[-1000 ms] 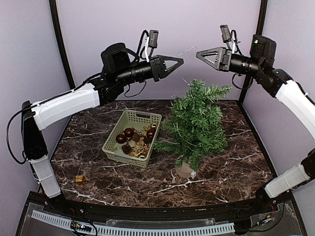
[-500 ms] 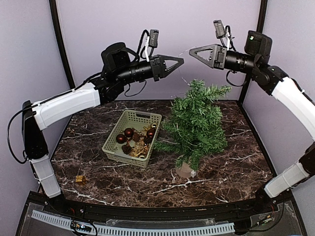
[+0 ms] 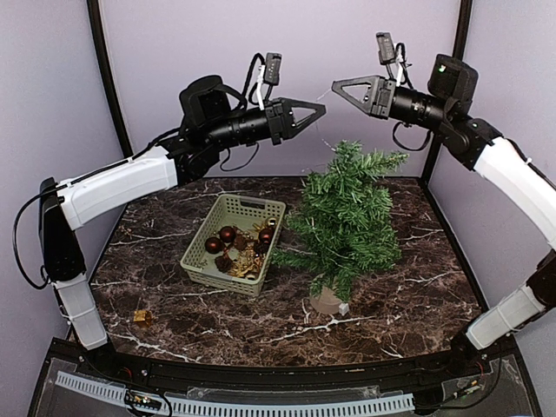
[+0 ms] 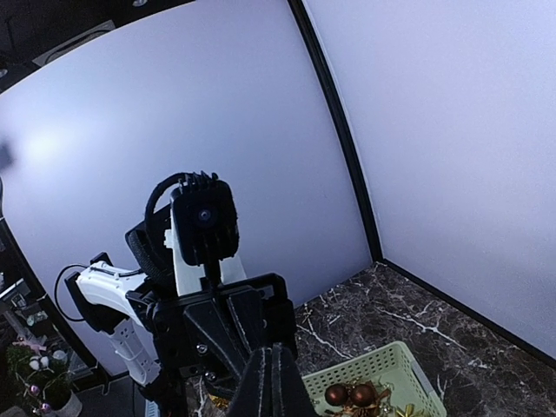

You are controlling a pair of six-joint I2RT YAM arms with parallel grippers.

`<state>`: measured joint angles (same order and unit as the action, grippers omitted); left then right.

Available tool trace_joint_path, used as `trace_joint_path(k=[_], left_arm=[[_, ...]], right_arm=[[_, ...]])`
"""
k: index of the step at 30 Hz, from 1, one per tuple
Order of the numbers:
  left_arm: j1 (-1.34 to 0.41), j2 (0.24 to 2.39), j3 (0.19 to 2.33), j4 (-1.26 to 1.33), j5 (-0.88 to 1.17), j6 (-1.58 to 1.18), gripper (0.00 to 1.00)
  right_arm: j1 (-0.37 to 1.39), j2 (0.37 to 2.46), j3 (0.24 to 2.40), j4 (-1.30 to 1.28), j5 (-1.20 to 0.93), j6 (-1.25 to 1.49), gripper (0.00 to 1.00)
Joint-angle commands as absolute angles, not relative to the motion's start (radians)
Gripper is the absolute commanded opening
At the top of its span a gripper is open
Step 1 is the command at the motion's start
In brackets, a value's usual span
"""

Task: Decorate the small christmas tree
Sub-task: Wrap the side of the string light in the gap of the branches.

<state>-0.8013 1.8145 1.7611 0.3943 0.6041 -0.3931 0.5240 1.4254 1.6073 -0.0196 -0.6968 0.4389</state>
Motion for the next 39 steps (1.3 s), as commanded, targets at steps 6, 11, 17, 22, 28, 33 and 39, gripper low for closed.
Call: trace_joint_path(k=[6,11,17,22,28,33,39], left_arm=[[-0.799,1.740,1.717,0.356,0.554,-0.335,0.66],[-0.804,1.676,1.654,0.301,0.513,-0.295,0.76],[-0.862,1.636,1.596,0.237,0.503,-0.248,0.77],[-0.956,1.611,1.587,0.195,0.450,-0.148,0.78],[-1.000,1.582,1.543,0.199,0.395,-0.146,0.79],[-1.012,1.583,1.527,0.217,0.394,-0.156,0.79],[-1.022,1.593,1.537,0.222,0.401,-0.155,0.81]], right_arm=[[0.527,1.262,1.525,-0.067,-0.353,0.324,0.00],[0.523,1.169,1.488,-0.195,-0.101,0.262,0.00],[0.523,1.085,1.394,-0.303,0.033,0.251,0.00],[0.525,1.003,1.307,-0.354,0.127,0.261,0.00],[0.525,0.907,1.248,-0.446,0.271,0.289,0.00],[0.524,0.847,1.226,-0.501,0.303,0.311,0.00],[0.524,0.826,1.189,-0.543,0.302,0.333,0.00]])
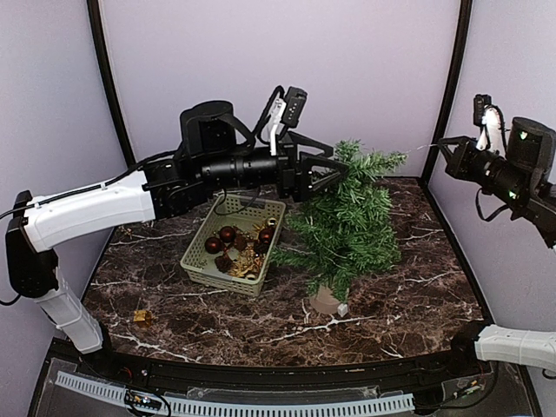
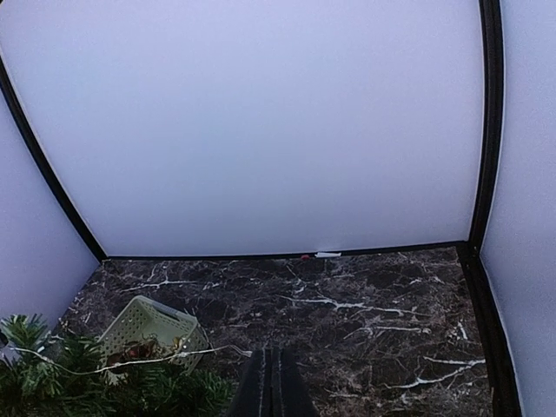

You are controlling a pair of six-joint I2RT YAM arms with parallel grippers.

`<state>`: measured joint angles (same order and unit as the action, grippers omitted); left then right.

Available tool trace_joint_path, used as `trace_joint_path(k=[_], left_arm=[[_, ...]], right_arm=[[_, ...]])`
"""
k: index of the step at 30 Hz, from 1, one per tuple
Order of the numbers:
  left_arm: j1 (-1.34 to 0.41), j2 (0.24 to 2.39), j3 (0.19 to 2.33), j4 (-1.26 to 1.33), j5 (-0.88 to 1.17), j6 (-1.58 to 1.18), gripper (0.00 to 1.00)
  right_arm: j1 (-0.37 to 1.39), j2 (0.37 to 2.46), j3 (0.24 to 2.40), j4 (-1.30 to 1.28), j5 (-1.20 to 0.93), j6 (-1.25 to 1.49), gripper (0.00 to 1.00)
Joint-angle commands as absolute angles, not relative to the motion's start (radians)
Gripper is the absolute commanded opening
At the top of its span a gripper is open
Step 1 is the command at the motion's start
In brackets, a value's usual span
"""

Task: Decorate the small christmas tree
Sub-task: Wrap the side of the string light in the gap of the branches.

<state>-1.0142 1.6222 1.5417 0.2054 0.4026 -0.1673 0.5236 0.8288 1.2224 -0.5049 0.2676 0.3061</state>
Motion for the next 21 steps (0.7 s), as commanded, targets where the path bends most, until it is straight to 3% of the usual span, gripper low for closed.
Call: trace_joint_path(k=[1,14,21], left_arm=[[-1.025,1.593,1.541,0.223,0.402,-0.153,0.82],[-1.044,1.672,1.630,0.180,0.399,-0.118,0.85],[-1.045,1.670,1.625,0.165,0.319,-0.105,0.83]], right_arm=[[0.524,0.820,1.183,-0.549,0.305,0.336,0.00],[0.524,0.764,1.072,-0.545,0.123,0.380,0.00],[0.524,0.775,1.048,-0.353,0.074,0.448,0.00]])
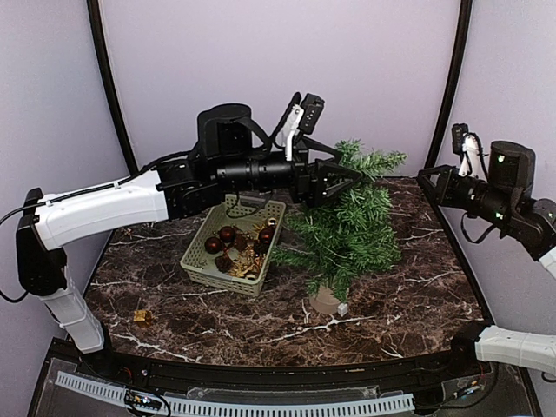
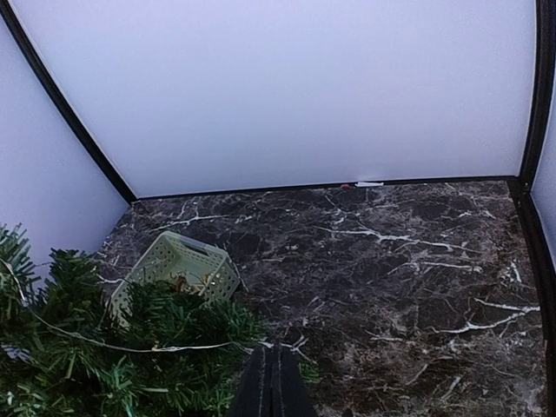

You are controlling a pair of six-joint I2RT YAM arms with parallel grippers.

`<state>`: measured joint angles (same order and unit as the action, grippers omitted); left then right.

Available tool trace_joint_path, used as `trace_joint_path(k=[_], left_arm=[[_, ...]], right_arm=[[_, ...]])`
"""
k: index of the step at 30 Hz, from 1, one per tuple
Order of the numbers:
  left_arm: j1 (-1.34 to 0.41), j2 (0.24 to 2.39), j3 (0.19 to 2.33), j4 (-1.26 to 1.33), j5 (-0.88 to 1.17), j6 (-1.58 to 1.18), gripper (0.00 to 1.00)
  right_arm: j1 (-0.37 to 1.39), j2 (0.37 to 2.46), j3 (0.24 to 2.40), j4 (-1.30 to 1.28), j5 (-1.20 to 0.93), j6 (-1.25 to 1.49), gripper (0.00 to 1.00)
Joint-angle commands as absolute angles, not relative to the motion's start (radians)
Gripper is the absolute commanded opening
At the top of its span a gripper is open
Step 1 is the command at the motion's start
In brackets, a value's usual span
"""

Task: Decorate the small christmas tree
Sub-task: Wrap the side of the string light in the gap of the branches.

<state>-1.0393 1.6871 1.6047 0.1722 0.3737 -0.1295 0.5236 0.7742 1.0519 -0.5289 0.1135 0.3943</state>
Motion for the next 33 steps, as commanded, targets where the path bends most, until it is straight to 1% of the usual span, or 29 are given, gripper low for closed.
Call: trace_joint_path(k=[1,5,8,13,15,19,21,24,26,27,32,33], left_arm=[[-1.045,1.660,1.612,0.173,0.316,-0.107,0.83],[-1.045,1.584,1.555,0.221,0.309,-0.125,0.84],[-1.043,1.507,1.526,0.221,0.262,-0.141,0.87],[-1.011,1.446,1.513,0.112,0.136,-0.210,0.89],[-0.972,1.441,1.510,0.065,0.131,-0.275,0.87],[-0.933,1.448,1.490,0.017,0.177,-0.374,0.72],[-0.930,1.457,1.486,0.008,0.210,-0.397,0.68],[-0.930,1.471,1.482,-0.031,0.262,-0.426,0.66],[-0.930,1.484,1.480,-0.046,0.297,-0.442,0.62],[-0.930,1.492,1.478,-0.048,0.322,-0.453,0.59],[-0.930,1.521,1.479,-0.050,0.368,-0.470,0.49],[-0.930,1.526,1.478,-0.044,0.370,-0.471,0.44]], right_arm=[[0.525,0.780,1.051,-0.322,0.081,0.458,0.00],[0.525,0.799,1.080,-0.206,0.105,0.479,0.00],[0.525,0.819,1.114,-0.146,0.121,0.477,0.00],[0.525,0.856,1.168,-0.110,0.135,0.454,0.00],[0.525,0.867,1.178,-0.101,0.141,0.449,0.00],[0.525,0.888,1.196,-0.092,0.143,0.445,0.00],[0.525,0.895,1.200,-0.084,0.145,0.444,0.00],[0.524,0.904,1.211,-0.076,0.150,0.435,0.00],[0.525,0.911,1.217,-0.069,0.149,0.432,0.00],[0.525,0.914,1.221,-0.068,0.147,0.429,0.00],[0.525,0.926,1.229,-0.053,0.139,0.426,0.00],[0.524,0.929,1.231,-0.051,0.138,0.427,0.00]])
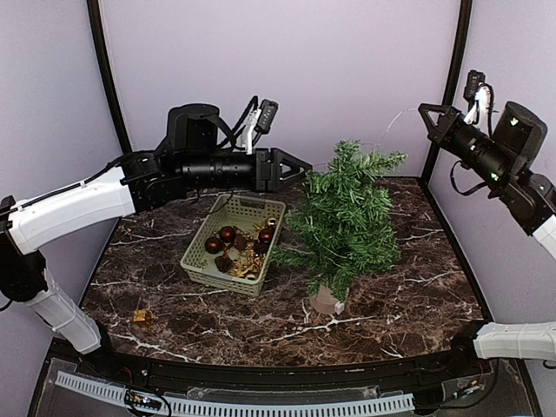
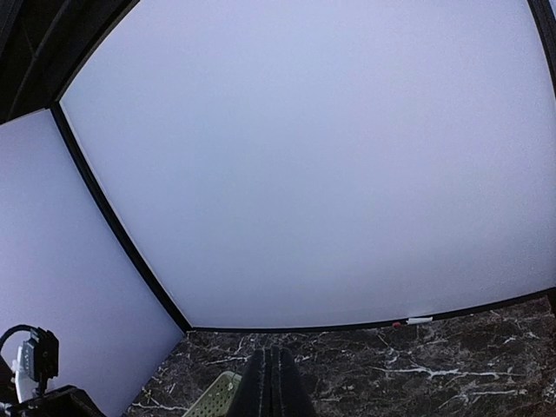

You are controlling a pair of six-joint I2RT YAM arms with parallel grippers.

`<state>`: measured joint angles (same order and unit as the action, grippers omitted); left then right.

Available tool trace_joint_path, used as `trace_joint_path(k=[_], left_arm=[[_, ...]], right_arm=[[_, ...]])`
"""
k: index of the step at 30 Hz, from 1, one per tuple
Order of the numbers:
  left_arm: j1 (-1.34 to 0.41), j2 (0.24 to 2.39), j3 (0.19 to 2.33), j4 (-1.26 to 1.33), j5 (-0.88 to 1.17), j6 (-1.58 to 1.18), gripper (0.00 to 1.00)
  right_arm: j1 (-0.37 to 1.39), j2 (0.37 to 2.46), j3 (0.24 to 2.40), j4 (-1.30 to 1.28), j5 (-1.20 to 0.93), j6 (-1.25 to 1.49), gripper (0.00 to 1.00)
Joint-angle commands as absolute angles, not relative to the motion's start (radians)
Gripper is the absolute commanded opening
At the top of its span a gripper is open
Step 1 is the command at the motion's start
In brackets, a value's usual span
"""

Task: Decorate the small christmas tree
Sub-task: Wrap the side of the string light in the gap of the branches.

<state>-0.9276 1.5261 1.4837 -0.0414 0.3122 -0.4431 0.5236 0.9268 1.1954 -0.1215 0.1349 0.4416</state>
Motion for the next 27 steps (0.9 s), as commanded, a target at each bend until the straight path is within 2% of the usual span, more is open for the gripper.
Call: trace_joint_path(k=[1,6,11,13,27], left_arm=[[-0.930,1.531,1.476,-0.038,0.377,-0.473,0.39],[-0.930,1.550,1.474,-0.003,0.384,-0.488,0.27],[-0.929,1.561,1.468,-0.003,0.335,-0.490,0.05],[-0.929,1.560,1.457,0.011,0.331,-0.492,0.00],[-0.922,1.505,1.315,0.263,0.306,-0.538,0.00]], right_arm=[[0.524,0.933,1.231,-0.051,0.136,0.426,0.00],[0.525,0.959,1.236,-0.027,0.126,0.419,0.00],[0.525,1.001,1.267,0.023,0.140,0.404,0.00],[0.523,1.025,1.288,0.047,0.149,0.395,0.00],[0.522,1.156,1.358,0.184,0.230,0.405,0.00]])
